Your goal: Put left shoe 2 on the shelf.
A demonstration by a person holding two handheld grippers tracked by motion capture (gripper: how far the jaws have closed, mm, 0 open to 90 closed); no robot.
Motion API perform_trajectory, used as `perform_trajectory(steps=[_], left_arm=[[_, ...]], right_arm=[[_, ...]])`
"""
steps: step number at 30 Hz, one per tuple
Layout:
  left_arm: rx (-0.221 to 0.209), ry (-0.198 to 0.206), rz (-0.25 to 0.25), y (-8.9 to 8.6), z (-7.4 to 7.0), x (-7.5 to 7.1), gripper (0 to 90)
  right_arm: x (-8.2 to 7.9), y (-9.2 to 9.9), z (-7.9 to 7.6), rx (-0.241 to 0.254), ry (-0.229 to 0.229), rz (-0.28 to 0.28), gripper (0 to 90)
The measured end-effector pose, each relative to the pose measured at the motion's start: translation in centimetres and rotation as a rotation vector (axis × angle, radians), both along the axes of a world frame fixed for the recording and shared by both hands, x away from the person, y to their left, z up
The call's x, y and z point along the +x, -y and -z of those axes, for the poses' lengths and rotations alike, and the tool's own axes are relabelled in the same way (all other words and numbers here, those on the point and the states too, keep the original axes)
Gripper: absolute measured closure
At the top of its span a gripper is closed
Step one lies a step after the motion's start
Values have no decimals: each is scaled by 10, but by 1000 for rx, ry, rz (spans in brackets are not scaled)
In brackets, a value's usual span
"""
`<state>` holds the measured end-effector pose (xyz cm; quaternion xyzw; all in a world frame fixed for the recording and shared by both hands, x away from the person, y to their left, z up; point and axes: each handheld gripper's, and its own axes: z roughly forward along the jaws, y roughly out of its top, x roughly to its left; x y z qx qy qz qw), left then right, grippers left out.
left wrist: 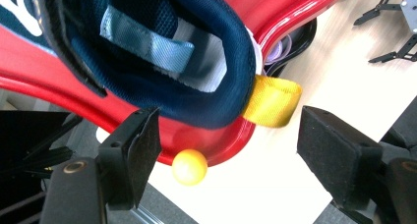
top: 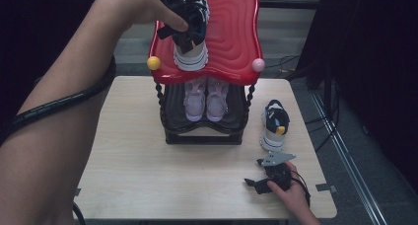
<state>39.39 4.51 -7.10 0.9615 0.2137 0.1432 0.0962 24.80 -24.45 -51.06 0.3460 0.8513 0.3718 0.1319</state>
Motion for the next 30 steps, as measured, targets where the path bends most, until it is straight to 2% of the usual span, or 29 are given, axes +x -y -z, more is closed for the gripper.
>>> perform_trajectory(steps=[11, 13, 16, 22, 25, 26, 30], left_arm=[[-14, -22, -33, -19, 4, -2, 236], [-3, -26, -30, -23, 6, -1, 236], [-27, -34, -47, -27, 11, -3, 235], [-22, -51, -61, -41, 19, -4, 235], [-4, -83, -67, -47, 22, -4, 237], [-4, -76, -71, -49, 25, -4, 237], [0, -89, -84, -57, 30, -5, 240]], right_arm=[[0, 0, 0, 1, 0, -1, 131], [0, 0, 0, -2, 0, 1, 131], [0, 0, 0, 1, 0, -1, 131], [0, 0, 0, 0, 0, 0, 131], [0, 0, 0, -1, 0, 0, 131], [0, 0, 0, 0, 0, 0, 131], [0, 0, 0, 0, 0, 0, 131]])
